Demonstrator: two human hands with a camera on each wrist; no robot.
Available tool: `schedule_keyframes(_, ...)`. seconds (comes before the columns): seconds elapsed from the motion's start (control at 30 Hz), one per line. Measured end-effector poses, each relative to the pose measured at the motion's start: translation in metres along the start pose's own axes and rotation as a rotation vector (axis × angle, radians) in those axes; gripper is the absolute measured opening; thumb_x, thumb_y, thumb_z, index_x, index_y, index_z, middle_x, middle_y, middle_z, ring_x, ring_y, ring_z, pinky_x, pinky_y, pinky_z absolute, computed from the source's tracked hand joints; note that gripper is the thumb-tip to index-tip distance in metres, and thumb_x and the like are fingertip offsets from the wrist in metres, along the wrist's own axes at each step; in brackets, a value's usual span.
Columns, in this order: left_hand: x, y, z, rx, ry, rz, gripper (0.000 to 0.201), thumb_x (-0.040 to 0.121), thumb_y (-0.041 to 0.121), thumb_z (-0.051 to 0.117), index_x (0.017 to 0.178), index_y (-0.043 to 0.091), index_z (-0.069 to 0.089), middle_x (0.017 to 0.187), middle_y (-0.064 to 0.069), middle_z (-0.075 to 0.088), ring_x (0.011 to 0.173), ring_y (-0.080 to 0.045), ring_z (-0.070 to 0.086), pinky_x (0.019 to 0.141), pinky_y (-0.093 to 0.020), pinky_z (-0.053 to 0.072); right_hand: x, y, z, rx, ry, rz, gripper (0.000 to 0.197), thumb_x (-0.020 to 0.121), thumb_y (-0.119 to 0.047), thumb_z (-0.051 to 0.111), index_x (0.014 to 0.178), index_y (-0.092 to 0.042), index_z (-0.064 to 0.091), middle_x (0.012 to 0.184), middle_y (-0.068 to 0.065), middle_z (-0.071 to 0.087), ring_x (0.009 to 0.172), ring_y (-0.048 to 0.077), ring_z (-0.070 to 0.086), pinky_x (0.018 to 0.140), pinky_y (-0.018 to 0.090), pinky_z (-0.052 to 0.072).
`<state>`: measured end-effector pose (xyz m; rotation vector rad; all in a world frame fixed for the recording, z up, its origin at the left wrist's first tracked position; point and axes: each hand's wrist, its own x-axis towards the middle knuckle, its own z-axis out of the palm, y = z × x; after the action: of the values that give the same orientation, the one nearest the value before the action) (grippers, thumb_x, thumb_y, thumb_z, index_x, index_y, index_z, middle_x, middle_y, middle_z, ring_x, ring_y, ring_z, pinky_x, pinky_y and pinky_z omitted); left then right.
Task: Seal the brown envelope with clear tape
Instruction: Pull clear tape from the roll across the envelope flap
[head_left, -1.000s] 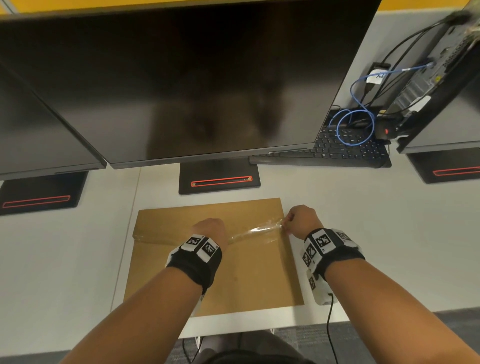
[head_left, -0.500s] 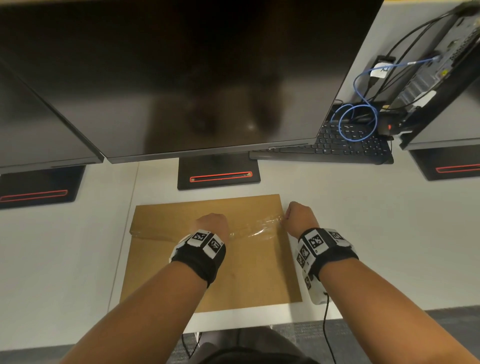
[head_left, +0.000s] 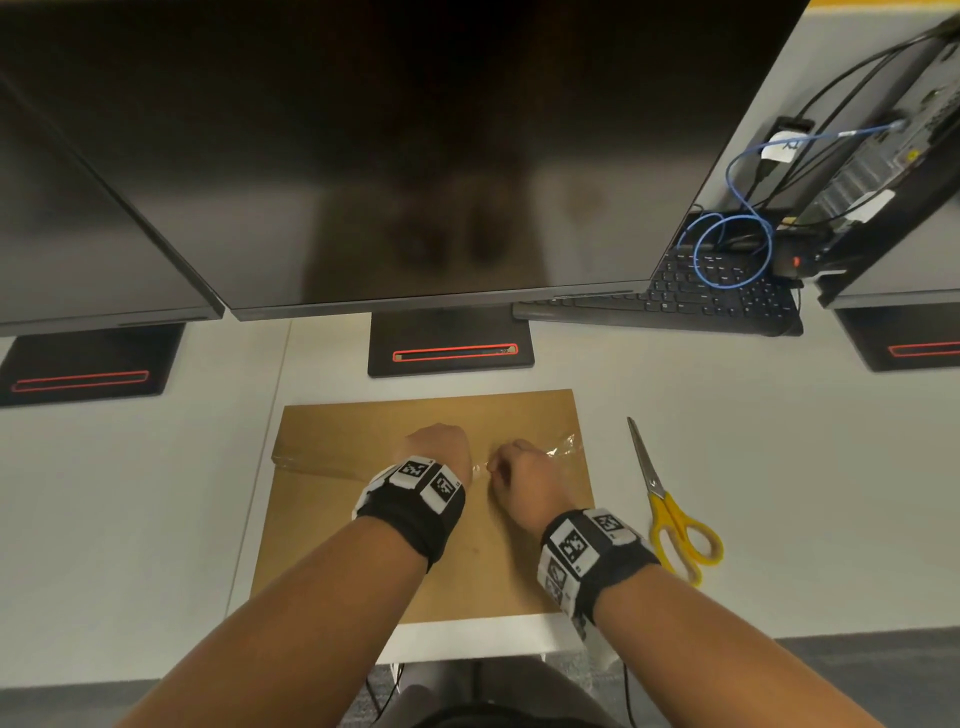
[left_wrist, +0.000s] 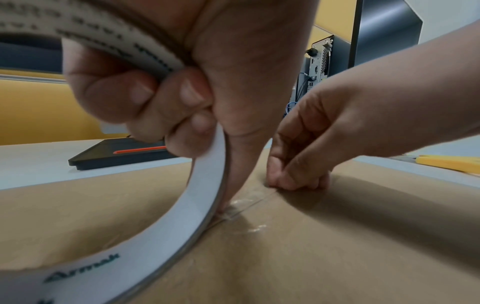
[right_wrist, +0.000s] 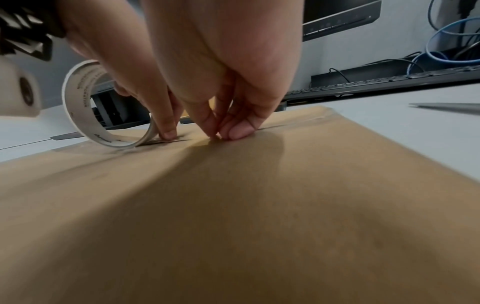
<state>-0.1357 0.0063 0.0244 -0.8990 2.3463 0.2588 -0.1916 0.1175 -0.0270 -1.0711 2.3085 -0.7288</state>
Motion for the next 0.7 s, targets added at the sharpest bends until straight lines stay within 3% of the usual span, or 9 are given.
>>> schedule_keyframes(0.13,-0.003,0.000,0.000,0.019,0.018,0.012,0.023,0.091,0.007,0.049,0.107,0.006,0.065,0.111,-0.010,0.066,0.100,-0.025,0.064,0.076,-0.030,0.047,0.006,-0.002,0.004,0.031,-0.013,-0.027,0.013,0.087,-0.015,0.058,0.088,-0.004,0.066,0.094,0.013,0.062,0.074,0.018,0.051,0.071,0.028,0.042)
schedule_keyframes(0.23,-0.006,-0.003,0.001,0.014,0.032,0.019,0.021,0.092,0.009,0.050,0.107,0.006,0.064,0.111,-0.010,0.066,0.100,-0.025,0.064,0.075,-0.029,0.046,0.008,-0.004,0.006,0.064,0.010,0.008,0.014,0.084,-0.019,0.064,0.084,-0.005,0.065,0.092,0.011,0.062,0.076,0.022,0.055,0.073,0.031,0.045)
schedule_keyframes(0.33,-0.009,-0.010,-0.001,-0.039,0.053,0.006,0.020,0.092,0.023,0.055,0.103,0.009,0.064,0.109,-0.008,0.066,0.096,-0.024,0.064,0.072,-0.030,0.046,0.012,-0.009,0.007,0.028,0.005,0.060,0.017,0.082,-0.026,0.067,0.078,-0.011,0.059,0.087,0.007,0.059,0.075,0.021,0.054,0.072,0.031,0.046)
schedule_keyframes(0.43,-0.009,-0.022,-0.003,-0.149,0.031,-0.005,0.041,0.090,0.049,0.053,0.105,0.012,0.060,0.106,-0.007,0.064,0.093,-0.024,0.061,0.069,-0.030,0.043,0.017,-0.014,0.009,-0.069,-0.049,0.094,0.016,0.085,-0.024,0.064,0.083,-0.008,0.062,0.094,0.010,0.060,0.083,0.026,0.059,0.079,0.036,0.050)
schedule_keyframes(0.53,-0.009,-0.045,-0.005,-0.265,-0.018,-0.032,0.060,0.087,0.066,0.040,0.088,0.011,0.063,0.087,-0.007,0.066,0.078,-0.021,0.060,0.069,-0.030,0.043,0.024,-0.020,0.007,-0.118,-0.144,0.145,0.019,0.088,-0.022,0.061,0.095,-0.004,0.063,0.103,0.014,0.064,0.093,0.029,0.061,0.080,0.032,0.048)
schedule_keyframes(0.6,-0.007,-0.064,-0.006,-0.336,-0.050,-0.004,0.063,0.089,0.067,0.035,0.073,0.012,0.062,0.073,-0.006,0.061,0.071,-0.019,0.057,0.070,-0.031,0.041,0.027,-0.026,0.004,-0.104,-0.186,0.150,0.015,0.089,-0.018,0.060,0.095,-0.005,0.062,0.101,0.014,0.066,0.093,0.029,0.061,0.077,0.031,0.047)
schedule_keyframes(0.67,-0.007,-0.078,-0.005,-0.436,-0.049,0.067,0.056,0.092,0.060,0.040,0.060,0.015,0.053,0.063,-0.004,0.049,0.066,-0.017,0.048,0.067,-0.031,0.036,0.027,-0.028,0.003,-0.058,-0.180,0.138,0.007,0.088,-0.013,0.060,0.082,-0.009,0.061,0.089,0.013,0.064,0.086,0.027,0.060,0.075,0.032,0.047)
schedule_keyframes(0.7,-0.007,-0.084,-0.002,-0.486,-0.039,0.108,0.052,0.092,0.056,0.044,0.059,0.016,0.050,0.062,-0.003,0.046,0.065,-0.017,0.046,0.066,-0.031,0.034,0.026,-0.028,0.003,-0.023,-0.171,0.152,0.015,0.086,-0.010,0.059,0.072,-0.013,0.055,0.081,0.009,0.061,0.080,0.024,0.057,0.073,0.031,0.047)
